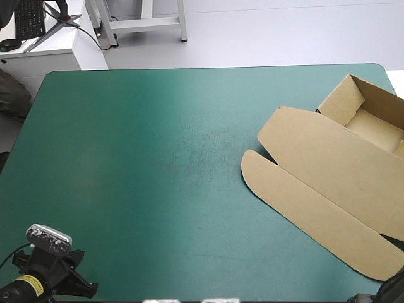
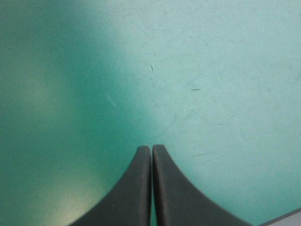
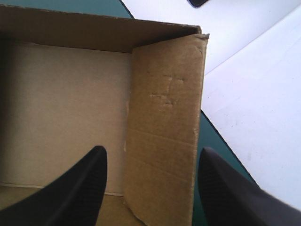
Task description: Fold the box
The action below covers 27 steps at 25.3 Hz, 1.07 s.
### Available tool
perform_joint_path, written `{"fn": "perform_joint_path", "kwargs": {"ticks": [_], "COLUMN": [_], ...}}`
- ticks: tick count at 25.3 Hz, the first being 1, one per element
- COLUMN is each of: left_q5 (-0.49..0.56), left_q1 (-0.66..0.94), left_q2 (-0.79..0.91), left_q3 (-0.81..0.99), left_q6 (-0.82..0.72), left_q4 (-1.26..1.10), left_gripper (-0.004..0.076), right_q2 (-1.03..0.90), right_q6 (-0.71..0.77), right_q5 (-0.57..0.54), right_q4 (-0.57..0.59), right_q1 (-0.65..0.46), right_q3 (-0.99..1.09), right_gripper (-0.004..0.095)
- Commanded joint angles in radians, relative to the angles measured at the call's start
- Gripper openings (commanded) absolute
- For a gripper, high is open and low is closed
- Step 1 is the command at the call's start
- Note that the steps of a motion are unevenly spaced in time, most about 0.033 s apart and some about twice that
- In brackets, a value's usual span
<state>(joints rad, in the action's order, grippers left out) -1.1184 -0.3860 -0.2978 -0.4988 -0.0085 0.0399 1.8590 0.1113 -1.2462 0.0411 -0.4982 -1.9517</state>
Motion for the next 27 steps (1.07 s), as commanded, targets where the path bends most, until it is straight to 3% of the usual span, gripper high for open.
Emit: {"fn": "perform_joint_path", "kwargs": {"ticks": [1, 4, 7, 8, 18, 20, 22, 24, 27], "left_q5": [0.05, 0.05, 0.05, 0.05, 0.05, 0.05, 0.05, 0.05, 0.05], "left_q1": [-0.002, -0.002, -0.002, -0.002, -0.002, -0.002, -0.002, -0.002, -0.002], "left_q2": [-0.012, -0.012, -0.012, -0.012, -0.012, -0.012, -0.012, -0.012, -0.012], "left_q3": [-0.024, -0.024, -0.024, -0.024, -0.024, -0.024, -0.024, -0.024, -0.024], "left_q6": [-0.01, -0.01, -0.01, -0.01, -0.01, -0.01, -0.01, -0.01, -0.01], "left_q4": [-0.003, -0.003, -0.003, -0.003, -0.003, -0.005, -0.009, -0.009, -0.009], "left_gripper": [-0.0009, -0.0009, -0.0009, -0.0009, -0.0009, -0.0009, -0.0009, -0.0009, -0.0009], "right_q2": [-0.106, -0.172, -0.257, -0.286, -0.661, -0.737, -0.9, -1.015, -1.168], "right_q6": [-0.014, -0.029, -0.111, -0.111, -0.19, -0.191, -0.196, -0.195, -0.198], "right_q5": [-0.009, -0.009, -0.009, -0.009, -0.007, -0.007, -0.007, -0.007, -0.007], "right_q4": [-0.03, -0.094, -0.157, -0.178, -0.367, -0.34, -0.244, -0.198, -0.173], "right_q1": [-0.007, -0.007, -0.005, -0.005, 0.017, 0.067, 0.239, 0.341, 0.399], "right_q3": [-0.023, 0.001, 0.062, 0.087, 0.359, 0.415, 0.534, 0.642, 0.816], "right_gripper": [0.053, 0.0421, 0.0056, -0.0015, 0.0, 0.0, 0.0, 0.0, 0.0]}}
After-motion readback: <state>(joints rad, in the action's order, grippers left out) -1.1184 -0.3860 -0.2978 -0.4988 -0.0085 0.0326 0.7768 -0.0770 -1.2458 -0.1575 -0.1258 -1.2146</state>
